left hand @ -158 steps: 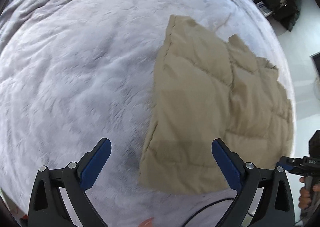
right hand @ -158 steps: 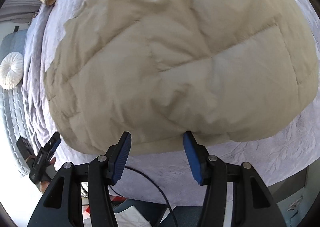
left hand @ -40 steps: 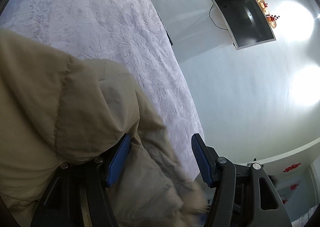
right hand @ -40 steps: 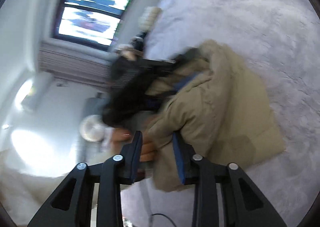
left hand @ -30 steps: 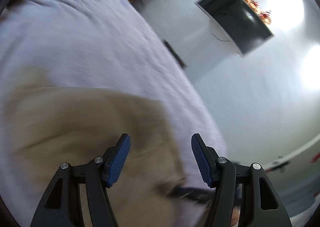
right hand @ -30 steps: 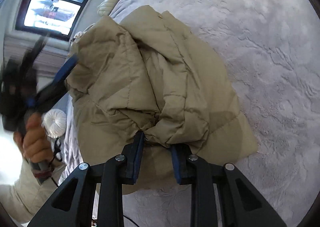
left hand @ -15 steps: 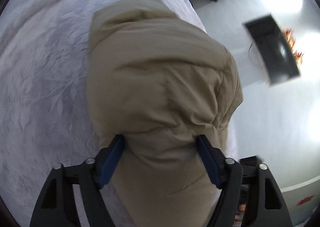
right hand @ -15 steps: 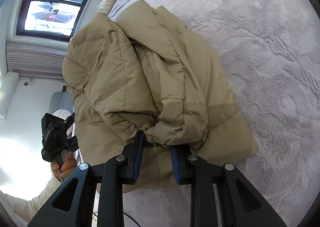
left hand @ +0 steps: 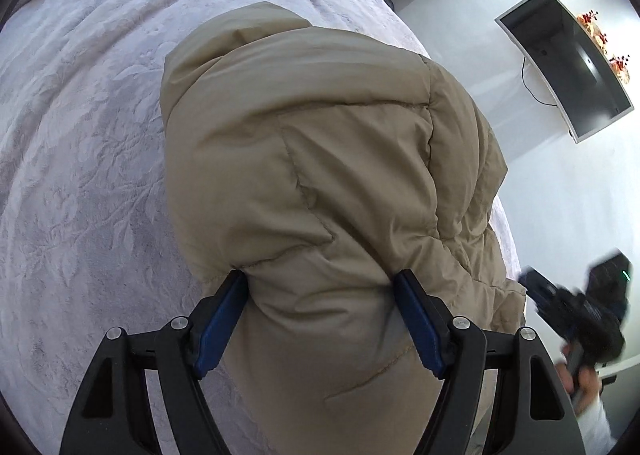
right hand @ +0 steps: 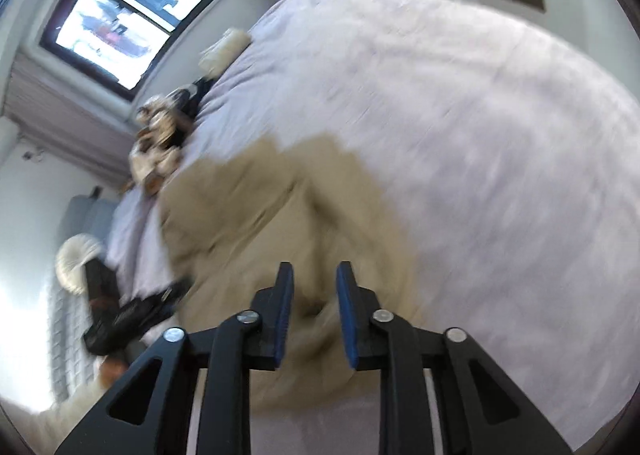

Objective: Fold large clothes

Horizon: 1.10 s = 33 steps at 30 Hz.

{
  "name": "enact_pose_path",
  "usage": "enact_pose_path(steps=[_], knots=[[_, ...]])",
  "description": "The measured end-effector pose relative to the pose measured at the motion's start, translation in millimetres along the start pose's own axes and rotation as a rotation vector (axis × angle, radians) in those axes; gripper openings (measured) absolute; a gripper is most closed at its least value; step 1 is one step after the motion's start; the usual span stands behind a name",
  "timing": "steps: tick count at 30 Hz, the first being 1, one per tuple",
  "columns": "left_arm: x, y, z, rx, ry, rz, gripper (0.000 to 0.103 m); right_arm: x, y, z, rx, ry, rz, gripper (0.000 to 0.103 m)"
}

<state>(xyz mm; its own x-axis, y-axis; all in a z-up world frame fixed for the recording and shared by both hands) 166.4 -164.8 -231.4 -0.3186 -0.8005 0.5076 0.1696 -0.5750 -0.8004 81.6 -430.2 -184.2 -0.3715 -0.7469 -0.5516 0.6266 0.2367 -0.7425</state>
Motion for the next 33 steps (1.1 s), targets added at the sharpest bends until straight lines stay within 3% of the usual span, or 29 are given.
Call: enact_pose_path(steps=[3,7,10,13,14,16,17,18,20,24,29,33], knots=[[0.9,-3.1,1.9,0.005,0.005,0.003,0.075,12.9,42.1,8.4,-0.114,0.036,0.021,0.015],[7.7,3.4,3.3,0.016,0.031,0.042,0.076,29.2,112.7,-6.4,-0.282,0.061,0.083,0.013],[14.9,7.9,2.6,0.008,0.043,0.103,0.076,37.7,119.4,-3.6,-0.296,0.088,0.101,0.012],[21.5,7.2,-0.3,0.004,0.064,0.136,0.076,40.5,100.4,3.7,-0.273,0.045,0.040,0.015],[22.6,6.8,-1.1,0.002,0.069,0.145,0.076,40.3,93.2,6.6,-0.262,0.037,0.028,0.021],[22.2,5.7,-1.1,0.000,0.066,0.150,0.076,39.4,69.9,17.4,-0.218,0.023,0.022,0.056],[22.0,5.2,-1.4,-0.002,0.065,0.153,0.076,38.1,59.2,23.5,-0.192,0.009,0.016,0.084],[22.3,4.6,-1.8,-0.003,0.066,0.156,0.076,35.5,53.4,26.8,-0.177,-0.002,0.015,0.094],[24.2,4.4,-3.3,-0.003,0.075,0.167,0.076,25.9,41.5,35.2,-0.180,-0.025,0.045,0.102],[25.7,5.8,-1.3,-0.007,0.079,0.195,0.076,2.3,47.6,38.1,-0.266,-0.068,0.064,0.103],[26.7,4.8,-1.6,-0.004,0.070,0.205,0.076,-30.2,78.7,43.4,-0.385,-0.258,-0.073,0.103],[25.3,2.9,-1.8,0.001,0.061,0.202,0.076,-22.5,113.0,38.9,-0.497,-0.297,-0.126,0.103]])
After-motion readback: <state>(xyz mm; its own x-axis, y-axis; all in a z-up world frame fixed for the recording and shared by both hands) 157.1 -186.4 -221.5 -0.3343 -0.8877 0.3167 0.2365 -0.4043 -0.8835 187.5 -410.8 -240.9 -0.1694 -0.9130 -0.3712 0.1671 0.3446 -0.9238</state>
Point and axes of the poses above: each gripper's, at about its wrist camera, not at the fingertips, and y roughly the way its jaws point, x to its right, z to its top, the point moved 7 cm from there along y, roughly the way its jaws point
